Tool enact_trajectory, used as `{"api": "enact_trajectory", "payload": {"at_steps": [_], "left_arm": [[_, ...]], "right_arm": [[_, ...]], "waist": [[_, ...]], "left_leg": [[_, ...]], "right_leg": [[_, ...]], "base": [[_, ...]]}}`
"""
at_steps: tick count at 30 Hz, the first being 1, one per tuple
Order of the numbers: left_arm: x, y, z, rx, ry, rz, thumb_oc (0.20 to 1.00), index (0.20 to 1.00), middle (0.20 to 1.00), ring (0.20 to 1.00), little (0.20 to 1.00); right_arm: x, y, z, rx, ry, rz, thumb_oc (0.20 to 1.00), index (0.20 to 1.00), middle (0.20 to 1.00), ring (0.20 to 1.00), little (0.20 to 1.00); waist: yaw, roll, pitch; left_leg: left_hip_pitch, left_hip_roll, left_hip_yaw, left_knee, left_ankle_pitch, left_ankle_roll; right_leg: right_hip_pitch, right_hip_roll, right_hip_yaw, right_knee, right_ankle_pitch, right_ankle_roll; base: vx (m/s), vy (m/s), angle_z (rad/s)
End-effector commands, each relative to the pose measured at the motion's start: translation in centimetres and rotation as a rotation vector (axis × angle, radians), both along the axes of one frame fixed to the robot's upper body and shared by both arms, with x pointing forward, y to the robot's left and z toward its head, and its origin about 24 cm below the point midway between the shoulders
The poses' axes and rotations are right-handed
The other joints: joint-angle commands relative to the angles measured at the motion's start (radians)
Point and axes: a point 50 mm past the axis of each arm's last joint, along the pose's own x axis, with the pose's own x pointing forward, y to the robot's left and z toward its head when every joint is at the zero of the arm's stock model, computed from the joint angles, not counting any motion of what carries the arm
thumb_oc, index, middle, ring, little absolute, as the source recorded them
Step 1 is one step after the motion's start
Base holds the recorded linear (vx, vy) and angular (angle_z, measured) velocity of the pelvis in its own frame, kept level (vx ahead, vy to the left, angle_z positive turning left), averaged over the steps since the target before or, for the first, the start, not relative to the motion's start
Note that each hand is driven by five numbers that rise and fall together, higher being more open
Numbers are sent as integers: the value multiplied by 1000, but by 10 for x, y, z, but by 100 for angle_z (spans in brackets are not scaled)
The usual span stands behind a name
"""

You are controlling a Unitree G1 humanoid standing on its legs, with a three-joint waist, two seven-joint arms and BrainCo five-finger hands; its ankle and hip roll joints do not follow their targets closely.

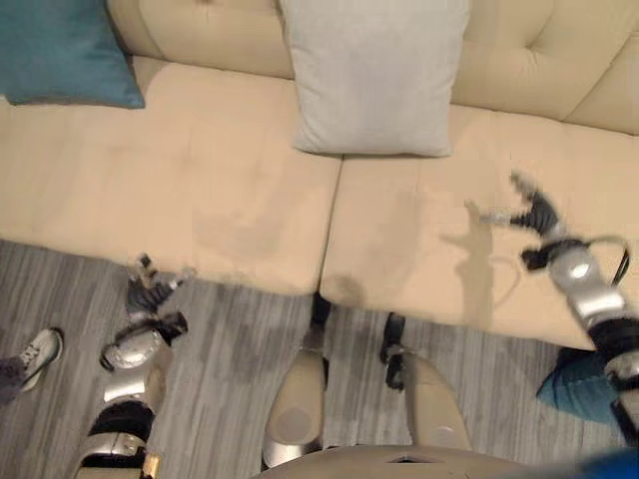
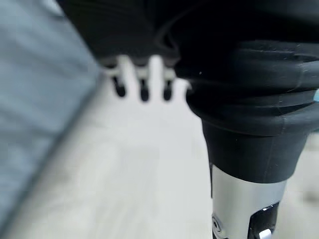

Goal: Pick up all the scattered cushions and arrange them neatly on the sofa.

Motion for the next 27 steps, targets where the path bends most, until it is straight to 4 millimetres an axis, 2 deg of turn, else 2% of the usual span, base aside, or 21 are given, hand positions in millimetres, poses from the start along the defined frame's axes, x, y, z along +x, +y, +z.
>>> {"api": "enact_trajectory", "payload": {"at_steps": [1,2,3,4,5,6,8,9,10,11,12,15,16,17,18,19,20,21,24,25,27], "left_arm": [[2,2,-5,27,56,-55,1000,1000,1000,1000,1000],[-7,0,-16,13,110,-53,1000,1000,1000,1000,1000],[-7,0,-16,13,110,-54,1000,1000,1000,1000,1000],[-15,-6,-27,5,171,-70,1000,1000,1000,1000,1000],[-30,-15,-45,-8,272,-94,1000,1000,1000,1000,1000],[-40,-18,-54,-21,336,-106,1000,1000,1000,1000,1000],[-47,-20,-60,-25,374,-112,1000,1000,1000,1000,1000],[-59,-27,-70,-18,463,-157,1000,1000,1000,1000,1000],[-59,-27,-70,-18,463,-157,1000,1000,1000,1000,1000],[-67,-30,-76,-18,512,-173,1000,1000,1000,1000,1000],[-80,-35,-84,-21,581,-204,1000,1000,1000,1000,1000],[-90,-42,-90,-47,617,-200,1000,1000,1000,1000,1000],[-91,-44,-91,-55,618,-195,1000,1000,1000,1000,1000],[-91,-44,-91,-55,618,-195,1000,1000,1000,1000,1000],[-98,-40,-92,-75,627,-174,1000,1000,1000,1000,1000],[-101,-42,-94,-86,634,-160,1000,1000,1000,1000,1000],[-101,-42,-94,-87,634,-160,1000,1000,1000,1000,1000],[-102,-45,-95,-103,631,-154,1000,1000,1000,1000,1000],[-102,-46,-96,-113,627,-142,1000,1000,1000,1000,1000],[-101,-49,-97,-114,633,-155,1000,1000,1000,1000,1000],[-98,-52,-97,-103,633,-171,1000,1000,1000,1000,1000]], "right_arm": [[-1,15,-18,-138,101,113,1000,1000,1000,1000,1000],[-11,15,-32,-141,154,106,1000,1000,1000,1000,1000],[-11,15,-32,-141,155,106,1000,1000,1000,1000,1000],[-23,15,-49,-185,235,122,1000,1000,1000,1000,1000],[-45,15,-75,-186,342,90,1000,1000,1000,1000,1000],[-56,17,-87,-182,403,93,1000,1000,1000,1000,1000],[-66,16,-96,-210,448,99,1000,1000,1000,1000,1000],[-89,12,-112,-193,535,49,1000,1000,1000,1000,1000],[-89,12,-112,-193,535,49,1000,1000,1000,1000,1000],[-101,11,-120,-196,583,40,1000,1000,1000,1000,1000],[-125,7,-132,-173,658,-9,1000,1000,1000,1000,1000],[-148,3,-142,-112,716,-110,1000,1000,1000,1000,1000],[-157,0,-145,-103,746,-140,1000,1000,1000,1000,1000],[-157,0,-145,-102,746,-141,1000,1000,1000,1000,1000],[-164,-4,-147,-112,779,-156,1000,1000,1000,1000,1000],[-169,-5,-148,-119,801,-160,1000,1000,1000,1000,1000],[-169,-5,-148,-119,801,-160,1000,1000,1000,1000,1000],[-165,-7,-146,-124,790,-161,1000,1000,1000,1000,1000],[-164,-7,-145,-124,788,-161,1000,1000,1000,1000,1000],[-158,-5,-144,-125,774,-144,1000,1000,1000,1000,1000],[-145,-2,-140,-132,742,-124,1000,1000,1000,1000,1000]], "waist": [[-33,-64,-42],[-40,-64,-56],[-39,-64,-56],[-47,-64,-67],[-59,-63,-89],[-64,-62,-100],[-68,-62,-107],[-83,-60,-120],[-83,-60,-119],[-90,-61,-125],[-105,-62,-138],[-115,-69,-148],[-113,-73,-147],[-112,-73,-146],[-95,-77,-135],[-93,-78,-140],[-92,-78,-139],[-96,-80,-144],[-97,-77,-145],[-102,-76,-145],[-106,-79,-139]], "left_leg": [[125,-33,45,5,-72,-36],[139,-29,50,5,-77,-35],[140,-29,50,4,-77,-35],[151,-25,57,6,-81,-36],[173,-19,62,15,-92,-33],[187,-14,68,20,-98,-33],[199,-9,73,23,-101,-34],[217,-4,79,30,-106,-35],[218,-4,79,30,-106,-35],[227,1,82,39,-114,-32],[234,12,92,61,-120,-35],[247,13,85,90,-136,-28],[245,-2,51,120,-141,-27],[246,-1,51,123,-143,-27],[245,-69,-85,180,-166,-14],[245,-101,-143,187,-173,-7],[246,-101,-143,189,-175,-6],[257,-155,-231,198,-202,16],[266,-165,-236,189,-206,22],[278,-184,-248,181,-193,24],[288,-200,-238,155,-208,40]], "right_leg": [[209,-16,43,-338,180,110],[222,-14,46,-341,179,109],[223,-14,46,-342,179,109],[234,-12,46,-344,177,109],[255,-8,54,-346,172,106],[267,-5,59,-346,168,103],[279,-3,60,-347,164,102],[297,4,65,-350,159,98],[298,4,65,-350,159,98],[307,10,74,-351,157,95],[320,19,87,-358,153,91],[336,30,110,-365,151,86],[336,32,125,-364,154,84],[338,32,125,-364,154,84],[334,44,175,-357,163,78],[324,48,202,-356,171,79],[325,48,202,-356,171,79],[302,62,274,-344,193,88],[292,67,299,-338,204,94],[266,73,342,-330,234,108],[228,77,369,-321,265,134]], "base": [[0,0,0],[30,-3,-4],[10,-7,-7],[5,-26,-21],[21,-32,-29],[33,-23,-33],[9,-39,-18],[-2,-54,-19],[6,-53,-14],[1,-60,-6],[7,-71,-7],[-4,-55,-24],[-4,-24,-26],[-13,16,-35],[-15,42,-35],[-14,43,-42],[-19,71,-114],[-17,89,-149],[-27,72,-116],[-96,124,-50],[-208,150,-76]]}}
